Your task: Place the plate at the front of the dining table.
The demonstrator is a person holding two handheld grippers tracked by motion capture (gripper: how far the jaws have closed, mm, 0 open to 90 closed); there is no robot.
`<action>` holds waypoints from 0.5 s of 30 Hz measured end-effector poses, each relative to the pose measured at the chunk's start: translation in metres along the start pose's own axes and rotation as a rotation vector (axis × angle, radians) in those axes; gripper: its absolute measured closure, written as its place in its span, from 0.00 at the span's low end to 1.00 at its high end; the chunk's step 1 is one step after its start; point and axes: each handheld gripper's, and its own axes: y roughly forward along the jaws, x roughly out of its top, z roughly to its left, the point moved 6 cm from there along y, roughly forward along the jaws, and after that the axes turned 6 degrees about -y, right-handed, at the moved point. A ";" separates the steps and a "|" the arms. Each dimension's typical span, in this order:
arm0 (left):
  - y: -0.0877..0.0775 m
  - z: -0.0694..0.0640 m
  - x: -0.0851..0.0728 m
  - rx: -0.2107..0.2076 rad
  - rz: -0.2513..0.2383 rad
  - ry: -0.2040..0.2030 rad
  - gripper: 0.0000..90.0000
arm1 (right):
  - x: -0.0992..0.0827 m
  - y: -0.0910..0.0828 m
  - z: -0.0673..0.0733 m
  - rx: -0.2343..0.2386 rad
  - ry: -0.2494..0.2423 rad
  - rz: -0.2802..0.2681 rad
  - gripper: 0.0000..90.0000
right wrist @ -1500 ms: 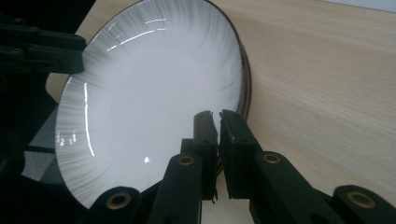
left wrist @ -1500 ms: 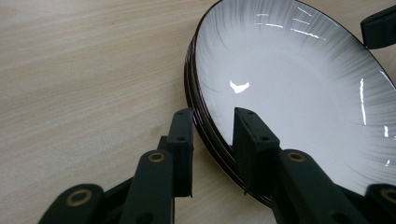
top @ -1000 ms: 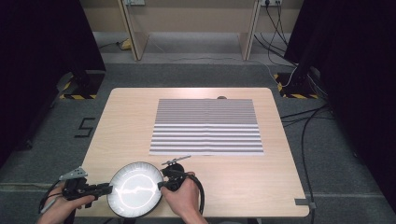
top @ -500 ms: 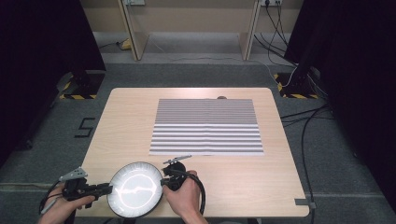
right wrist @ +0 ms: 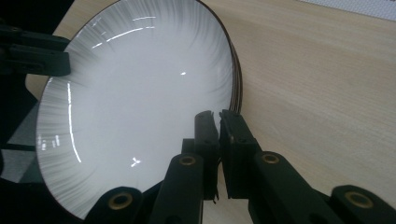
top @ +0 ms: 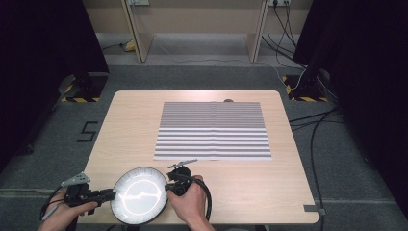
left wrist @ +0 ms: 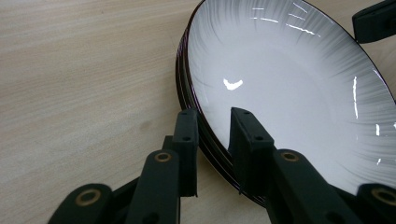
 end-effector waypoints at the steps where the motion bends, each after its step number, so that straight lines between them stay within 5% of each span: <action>1: 0.000 0.000 0.000 0.000 0.000 0.000 0.80 | 0.000 0.000 0.000 0.000 0.000 0.000 0.96; 15: -0.003 0.001 0.002 -0.008 0.013 -0.016 0.79 | 0.000 0.005 0.000 0.003 0.033 -0.004 0.96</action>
